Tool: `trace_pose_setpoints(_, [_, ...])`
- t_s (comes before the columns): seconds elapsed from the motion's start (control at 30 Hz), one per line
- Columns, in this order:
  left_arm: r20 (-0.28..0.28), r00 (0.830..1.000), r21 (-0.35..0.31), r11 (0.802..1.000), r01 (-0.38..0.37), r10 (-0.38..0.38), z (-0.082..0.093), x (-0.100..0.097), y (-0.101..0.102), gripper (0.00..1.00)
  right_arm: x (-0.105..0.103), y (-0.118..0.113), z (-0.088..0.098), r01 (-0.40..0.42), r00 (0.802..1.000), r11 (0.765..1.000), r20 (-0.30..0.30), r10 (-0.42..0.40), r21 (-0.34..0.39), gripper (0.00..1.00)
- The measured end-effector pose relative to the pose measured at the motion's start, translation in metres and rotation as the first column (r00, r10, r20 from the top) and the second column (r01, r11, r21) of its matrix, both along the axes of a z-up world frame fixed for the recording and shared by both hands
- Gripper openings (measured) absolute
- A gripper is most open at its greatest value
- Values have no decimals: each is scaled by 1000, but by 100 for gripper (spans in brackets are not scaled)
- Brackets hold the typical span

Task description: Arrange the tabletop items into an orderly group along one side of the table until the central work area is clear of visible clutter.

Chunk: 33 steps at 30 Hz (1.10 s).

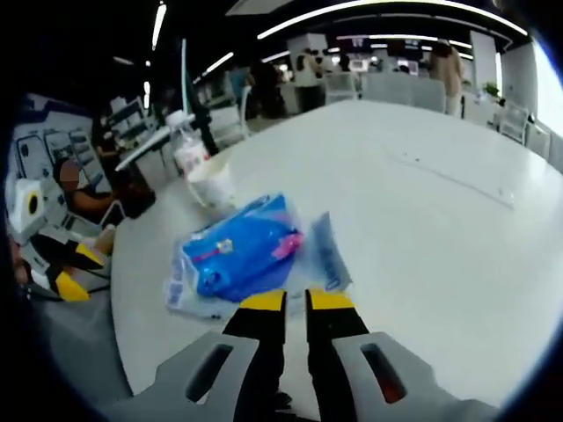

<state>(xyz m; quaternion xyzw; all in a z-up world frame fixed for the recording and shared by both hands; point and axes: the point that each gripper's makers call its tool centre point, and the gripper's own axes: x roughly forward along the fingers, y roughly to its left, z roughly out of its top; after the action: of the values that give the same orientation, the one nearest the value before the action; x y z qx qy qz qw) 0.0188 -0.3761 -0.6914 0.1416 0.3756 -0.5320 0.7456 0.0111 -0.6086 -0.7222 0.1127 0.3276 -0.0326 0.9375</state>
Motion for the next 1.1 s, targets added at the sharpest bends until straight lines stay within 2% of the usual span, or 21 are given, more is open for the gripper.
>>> trace_pose_setpoints(0.2, [-6, 1000, 2, 1000, 2, -2, -2, -1, -2, 33, 12, -5, 3, -40, 999, 999, 2, 40, -22, 9])
trace_pose_setpoints(0.5, [-8, 1000, -3, 1000, 12, -12, 0, -2, -6, 34, 31, -18, 13, -52, 998, 998, 27, 53, -33, 13])
trace_pose_setpoints(0.77, [-15, 1000, -5, 1000, 11, -11, -2, -3, -4, 33, 50, -16, 7, -104, 994, 994, 12, 105, -31, 15])
trace_pose_setpoints(0.97, [-14, 1000, -8, 1000, 10, -10, -1, -3, -4, 33, 73, -13, -3, -86, 996, 995, 11, 86, 52, 14])
trace_pose_setpoints(1.1, [-16, 1000, -9, 1000, 1, -1, 0, -1, -1, 33, 84, -12, -6, -69, 998, 995, 14, 68, 76, 14])
